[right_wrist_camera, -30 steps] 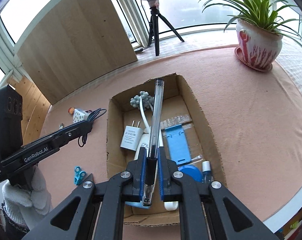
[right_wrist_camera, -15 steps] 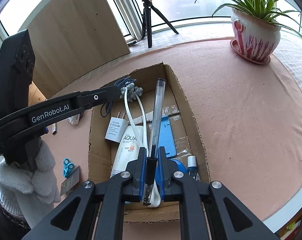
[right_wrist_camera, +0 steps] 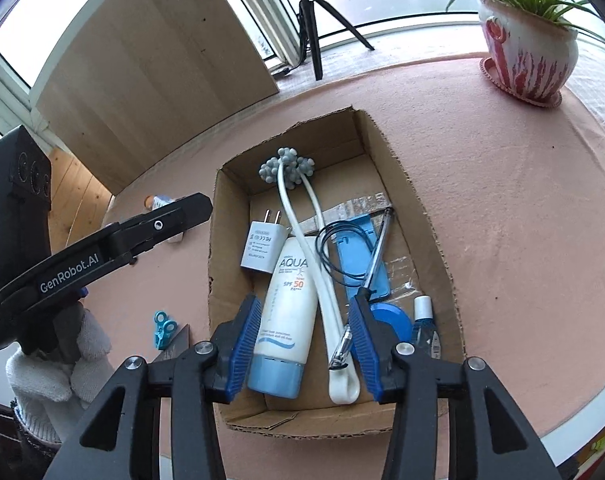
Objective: Organize objects
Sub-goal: 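Move both tools from the box toward the blue clip and dark card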
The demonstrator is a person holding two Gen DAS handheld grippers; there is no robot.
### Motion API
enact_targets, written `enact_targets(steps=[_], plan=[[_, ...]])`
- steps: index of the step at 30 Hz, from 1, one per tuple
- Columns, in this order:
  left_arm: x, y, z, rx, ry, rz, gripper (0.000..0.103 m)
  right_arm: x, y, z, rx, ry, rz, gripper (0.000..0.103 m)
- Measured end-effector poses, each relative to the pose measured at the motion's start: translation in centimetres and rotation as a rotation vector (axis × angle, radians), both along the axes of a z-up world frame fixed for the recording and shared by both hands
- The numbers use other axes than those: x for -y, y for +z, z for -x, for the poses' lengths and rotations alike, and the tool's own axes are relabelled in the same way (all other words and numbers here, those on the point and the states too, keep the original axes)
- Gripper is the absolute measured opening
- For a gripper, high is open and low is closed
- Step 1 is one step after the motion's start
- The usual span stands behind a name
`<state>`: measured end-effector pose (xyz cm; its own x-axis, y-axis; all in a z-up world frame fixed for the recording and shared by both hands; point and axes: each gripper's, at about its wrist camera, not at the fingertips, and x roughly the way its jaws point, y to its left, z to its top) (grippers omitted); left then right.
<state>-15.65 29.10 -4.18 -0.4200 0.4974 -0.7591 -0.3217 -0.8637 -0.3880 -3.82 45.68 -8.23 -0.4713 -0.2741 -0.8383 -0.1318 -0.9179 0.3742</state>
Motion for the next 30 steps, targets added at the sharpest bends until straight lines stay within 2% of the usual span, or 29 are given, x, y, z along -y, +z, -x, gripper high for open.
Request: enact_targets(steps=[6, 11, 19, 25, 30], plan=[[6.0, -0.2, -1.6, 0.003, 0.094, 0.015, 0.045, 2.5, 1.8, 1.4, -0.031, 0.061, -0.016, 0.042], [13.0, -0.9, -3.0, 0.03, 0.206, 0.02, 0.045, 5.6, 2.5, 4.0, -0.047, 0.12, 0.019, 0.042], [24.2, -1.1, -6.5, 0.052, 0.382, 0.033, 0.045, 10.7, 2.1, 8.6, -0.028, 0.182, 0.099, 0.042], [28.8, -1.5, -8.4, 0.067, 0.457, 0.021, 0.045, 14.3, 1.5, 11.9, -0.02, 0.234, 0.097, 0.042], [30.5, -1.8, -9.3, 0.072, 0.481, -0.002, 0.045, 17.1, -0.1, 16.2, 0.002, 0.227, 0.054, 0.042]])
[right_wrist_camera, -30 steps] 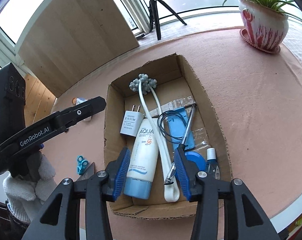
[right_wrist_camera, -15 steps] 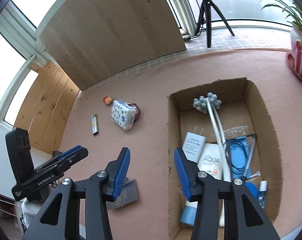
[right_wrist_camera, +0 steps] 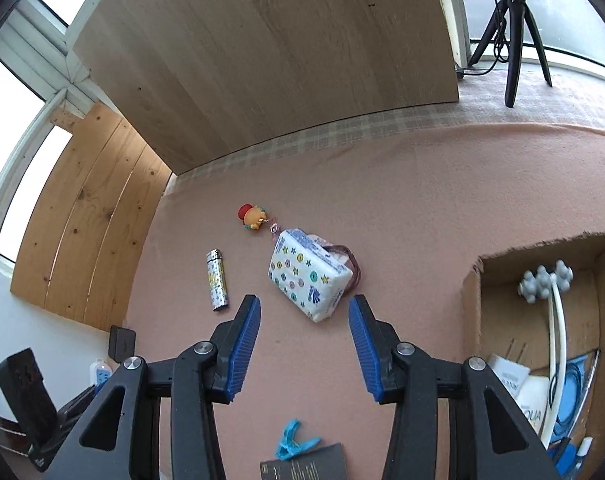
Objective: Organize objects
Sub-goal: 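Move both tools from the box toward the blue clip and dark card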
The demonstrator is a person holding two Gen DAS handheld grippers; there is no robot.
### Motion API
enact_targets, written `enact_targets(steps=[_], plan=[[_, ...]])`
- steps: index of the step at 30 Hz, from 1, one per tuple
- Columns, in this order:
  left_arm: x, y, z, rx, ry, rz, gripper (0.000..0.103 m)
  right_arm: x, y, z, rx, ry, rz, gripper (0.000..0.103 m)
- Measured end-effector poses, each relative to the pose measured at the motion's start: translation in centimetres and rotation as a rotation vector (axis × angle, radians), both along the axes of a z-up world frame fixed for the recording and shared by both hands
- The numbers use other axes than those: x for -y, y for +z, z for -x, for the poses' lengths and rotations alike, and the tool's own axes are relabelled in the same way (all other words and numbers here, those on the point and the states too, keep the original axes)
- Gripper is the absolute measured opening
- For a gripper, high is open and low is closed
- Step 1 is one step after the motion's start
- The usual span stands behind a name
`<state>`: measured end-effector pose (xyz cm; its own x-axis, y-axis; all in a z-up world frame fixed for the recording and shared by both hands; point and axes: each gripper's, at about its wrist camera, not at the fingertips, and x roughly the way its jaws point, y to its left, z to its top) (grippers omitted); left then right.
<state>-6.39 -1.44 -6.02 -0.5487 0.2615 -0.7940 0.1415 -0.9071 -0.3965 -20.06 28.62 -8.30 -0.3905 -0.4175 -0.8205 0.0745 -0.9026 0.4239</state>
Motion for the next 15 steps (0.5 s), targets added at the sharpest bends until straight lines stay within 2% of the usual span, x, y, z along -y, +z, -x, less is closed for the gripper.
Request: enact_targets(steps=[10, 15], plan=[[2.1, 0.3, -1.0, -0.003, 0.03, 0.006, 0.045, 2.2, -4.1, 5.4, 0.103, -0.009, 0.045, 0.042], [3.1, -0.4, -1.4, 0.015, 0.044, -0.001, 0.045, 3.4, -5.1, 5.9, 0.115, -0.007, -0.013, 0.042]])
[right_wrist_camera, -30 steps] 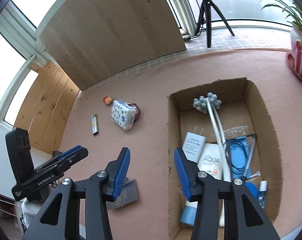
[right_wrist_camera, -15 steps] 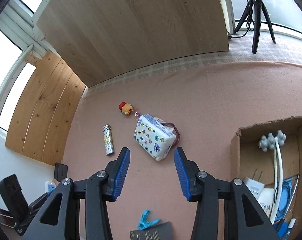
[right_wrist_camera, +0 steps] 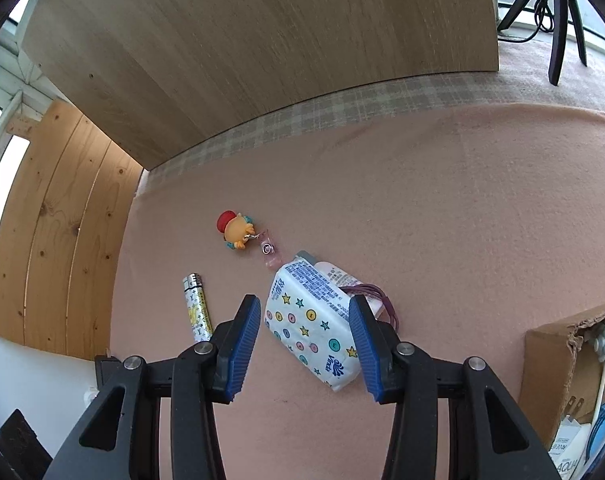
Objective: Organize objects
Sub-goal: 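Move both tools from the box toward the blue clip and dark card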
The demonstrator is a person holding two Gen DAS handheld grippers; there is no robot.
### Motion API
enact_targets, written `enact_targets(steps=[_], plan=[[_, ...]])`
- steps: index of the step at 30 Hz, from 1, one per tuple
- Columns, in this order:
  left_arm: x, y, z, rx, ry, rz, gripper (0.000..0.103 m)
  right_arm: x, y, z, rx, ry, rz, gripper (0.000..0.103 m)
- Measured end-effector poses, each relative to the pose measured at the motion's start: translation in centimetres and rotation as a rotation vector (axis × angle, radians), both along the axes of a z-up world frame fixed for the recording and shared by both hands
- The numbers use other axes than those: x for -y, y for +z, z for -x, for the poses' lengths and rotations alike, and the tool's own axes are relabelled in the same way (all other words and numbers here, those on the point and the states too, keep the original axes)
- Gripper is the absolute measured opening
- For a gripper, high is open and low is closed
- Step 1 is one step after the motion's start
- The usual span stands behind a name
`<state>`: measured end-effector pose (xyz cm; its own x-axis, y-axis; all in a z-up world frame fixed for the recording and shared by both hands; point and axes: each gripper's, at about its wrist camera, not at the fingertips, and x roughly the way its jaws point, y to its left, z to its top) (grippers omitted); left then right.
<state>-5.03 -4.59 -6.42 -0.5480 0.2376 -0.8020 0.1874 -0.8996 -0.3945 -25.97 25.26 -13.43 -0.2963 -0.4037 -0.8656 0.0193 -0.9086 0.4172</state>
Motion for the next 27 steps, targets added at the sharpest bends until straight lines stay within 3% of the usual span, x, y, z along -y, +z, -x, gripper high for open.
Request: enact_targets(steps=[3, 7, 10, 13, 17, 27], plan=[[0.3, -0.2, -0.1, 0.001, 0.007, -0.006, 0.045, 1.0, -0.6, -0.5, 0.029, 0.029, -0.006, 0.042], [0.2, -0.3, 0.1, -0.002, -0.001, -0.018, 0.045, 3.1, -0.4, -2.5, 0.066, 0.152, 0.102, 0.042], [0.0, -0.4, 0.3, 0.001, -0.01, -0.025, 0.045, 4.1, 0.6, -3.8, 0.047, 0.197, 0.091, 0.042], [-0.5, -0.4, 0.6, 0.004, -0.025, -0.033, 0.045, 3.2, 1.6, -4.7, 0.016, 0.166, 0.043, 0.042], [-1.9, -0.8, 1.0, 0.004, -0.061, -0.042, 0.045, 1.1, 2.0, -6.9, 0.02, 0.111, 0.066, 0.042], [-6.8, -3.2, 2.6, 0.057, -0.196, -0.044, 0.045, -1.7, 0.5, -17.7, 0.055, 0.071, 0.014, 0.042]])
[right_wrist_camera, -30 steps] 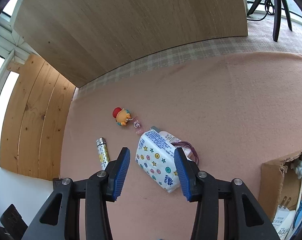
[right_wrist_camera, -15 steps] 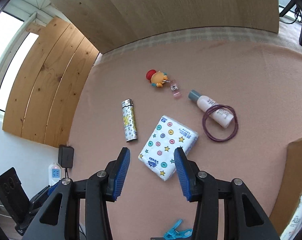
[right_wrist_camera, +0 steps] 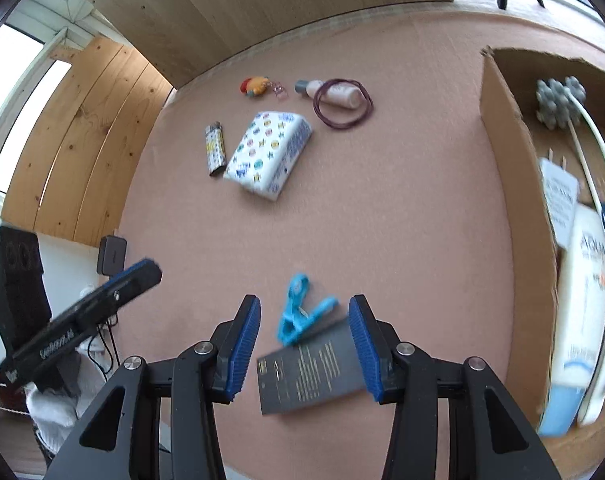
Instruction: Organize objects
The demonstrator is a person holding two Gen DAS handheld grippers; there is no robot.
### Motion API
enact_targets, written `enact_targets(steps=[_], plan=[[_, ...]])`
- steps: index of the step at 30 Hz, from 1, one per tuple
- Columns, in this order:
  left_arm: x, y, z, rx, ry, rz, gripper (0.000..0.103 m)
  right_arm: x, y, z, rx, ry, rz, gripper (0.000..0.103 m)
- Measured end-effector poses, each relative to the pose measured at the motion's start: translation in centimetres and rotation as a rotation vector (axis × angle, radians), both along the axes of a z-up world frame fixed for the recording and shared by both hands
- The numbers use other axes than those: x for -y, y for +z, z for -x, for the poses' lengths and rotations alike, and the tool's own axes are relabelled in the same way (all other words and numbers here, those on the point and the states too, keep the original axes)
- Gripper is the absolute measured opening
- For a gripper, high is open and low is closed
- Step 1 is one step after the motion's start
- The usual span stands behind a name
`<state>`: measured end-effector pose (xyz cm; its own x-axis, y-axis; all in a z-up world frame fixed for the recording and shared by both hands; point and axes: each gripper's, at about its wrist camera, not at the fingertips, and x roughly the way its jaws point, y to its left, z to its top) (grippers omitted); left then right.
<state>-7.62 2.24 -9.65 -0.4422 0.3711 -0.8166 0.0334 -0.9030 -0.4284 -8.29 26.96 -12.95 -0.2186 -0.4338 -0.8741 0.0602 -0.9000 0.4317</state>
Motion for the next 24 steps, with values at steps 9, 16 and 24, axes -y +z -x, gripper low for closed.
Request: enact_targets(steps=[9, 16, 24], plan=[[-5.0, -0.9, 1.6, 0.026, -0.15, -0.012, 0.044, -1.1, -2.0, -5.2, 0.085, -0.062, 0.04, 0.042], [-10.5, -1.5, 1.4, 0.036, -0.334, 0.054, 0.044, -0.9, -2.2, -5.5, 0.049, -0.088, 0.071, 0.041], [-11.9, -3.6, 2.3, 0.044, -0.356, 0.167, 0.034, -0.4, -2.6, -5.1, 0.028, -0.078, 0.023, 0.034]])
